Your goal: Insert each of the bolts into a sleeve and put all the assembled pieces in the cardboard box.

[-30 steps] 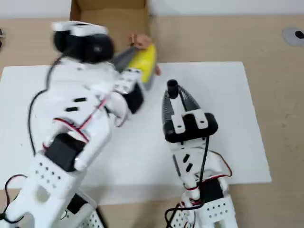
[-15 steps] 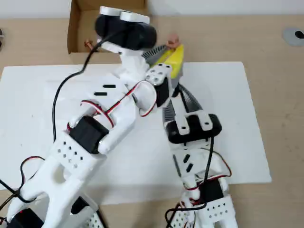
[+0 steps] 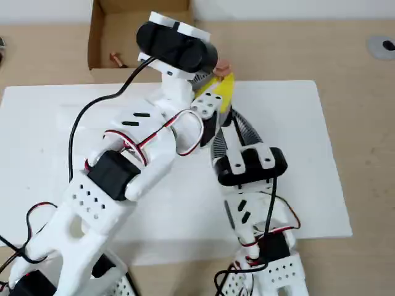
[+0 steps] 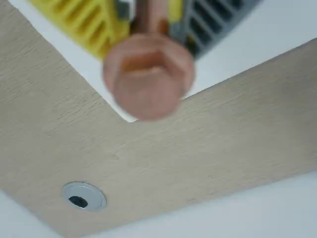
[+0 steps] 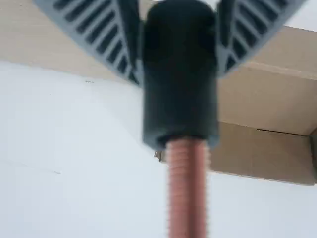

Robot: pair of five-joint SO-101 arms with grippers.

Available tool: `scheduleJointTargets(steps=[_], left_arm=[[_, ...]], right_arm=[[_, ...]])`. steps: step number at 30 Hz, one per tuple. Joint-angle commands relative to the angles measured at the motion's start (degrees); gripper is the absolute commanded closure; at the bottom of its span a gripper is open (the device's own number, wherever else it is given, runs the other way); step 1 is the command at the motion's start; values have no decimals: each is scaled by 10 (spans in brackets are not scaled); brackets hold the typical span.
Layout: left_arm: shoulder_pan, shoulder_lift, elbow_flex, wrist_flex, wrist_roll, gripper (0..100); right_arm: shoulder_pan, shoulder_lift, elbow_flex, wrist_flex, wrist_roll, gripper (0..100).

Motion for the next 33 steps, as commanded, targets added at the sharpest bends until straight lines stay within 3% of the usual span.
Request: scheduleJointTargets(steps=[1, 22, 29, 33], left_arm=[[6, -1, -27, 2, -3, 992], [16, 3, 9, -21, -4, 992], [54, 3, 17, 90, -4, 992], [55, 3, 18, 111, -5, 992]], right_arm=[[5, -45, -2, -11, -5, 987], [5, -45, -2, -11, -5, 987], [6, -45, -2, -11, -5, 987], [6, -45, -2, -12, -5, 987]])
